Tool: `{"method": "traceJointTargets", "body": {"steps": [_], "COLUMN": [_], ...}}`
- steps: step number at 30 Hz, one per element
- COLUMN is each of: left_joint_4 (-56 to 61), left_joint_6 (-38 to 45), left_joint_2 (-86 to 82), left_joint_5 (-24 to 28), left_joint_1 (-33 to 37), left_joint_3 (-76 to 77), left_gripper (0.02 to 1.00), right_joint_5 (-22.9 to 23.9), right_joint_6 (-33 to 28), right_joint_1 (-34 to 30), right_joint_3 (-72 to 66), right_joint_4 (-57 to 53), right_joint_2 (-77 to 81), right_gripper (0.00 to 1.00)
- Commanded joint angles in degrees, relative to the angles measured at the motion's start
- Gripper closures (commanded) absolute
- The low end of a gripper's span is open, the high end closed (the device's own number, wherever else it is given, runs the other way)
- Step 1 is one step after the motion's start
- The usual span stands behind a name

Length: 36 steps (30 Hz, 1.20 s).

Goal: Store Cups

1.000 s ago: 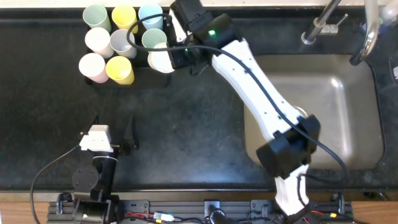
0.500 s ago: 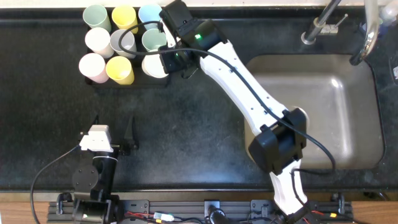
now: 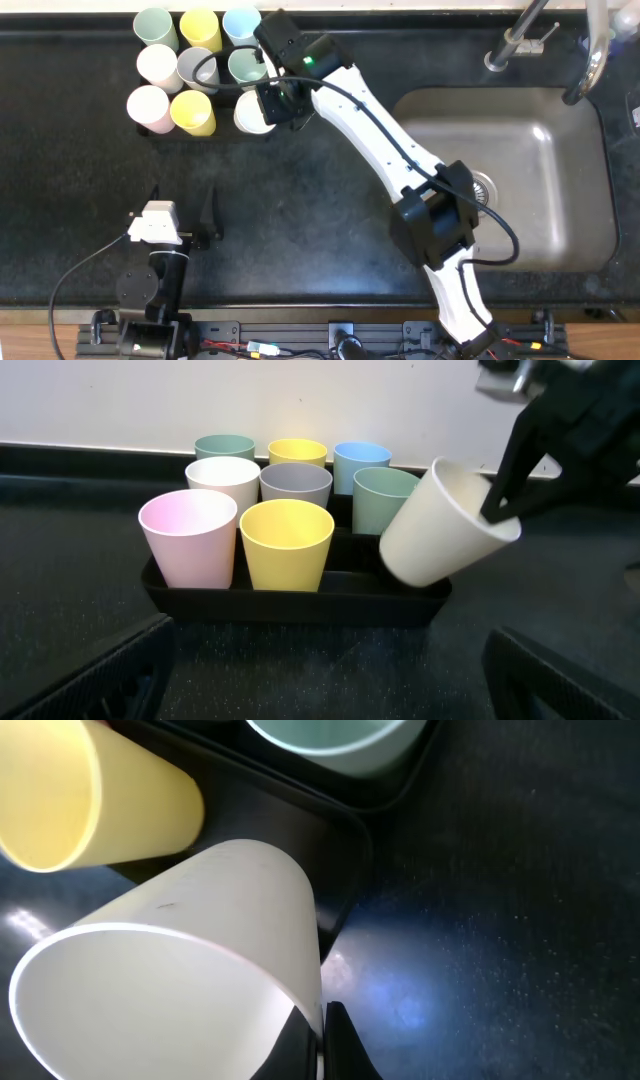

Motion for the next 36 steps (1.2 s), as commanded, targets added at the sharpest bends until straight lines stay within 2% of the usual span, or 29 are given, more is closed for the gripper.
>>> {"method": "traceJointTargets", "body": {"steps": [1, 15, 27, 36], "left_joint_4": [-0.1, -0.1, -0.1, -0.1], "left_joint_6": [1.1, 1.0, 1.0, 1.0], "left_joint_2": [-0.7, -0.7, -0.7, -0.7], "left_joint_5": [0.7, 0.7, 0.7, 0.7], "left_joint_1": [0.2, 0.2, 0.2, 0.2], "left_joint_3": [-0.1, -0.1, -0.1, -0.1], "left_gripper": [0.018, 0.018, 0.018, 0.018], "right_joint_5": [-0.2, -0.2, -0.4, -0.7], "right_joint_6": [0.7, 1.4, 1.4, 0.9], "right_joint_1": [0.4, 0.4, 0.7, 0.3], "right_joint_3": [0.8, 0.8, 0.8, 0.8], "right_joint_4": [0.5, 2.6, 2.7, 2.9], "right_joint_2": [1.6, 2.8, 2.8, 0.5], "right_gripper": [0.954, 0.956, 0.871, 0.695]}}
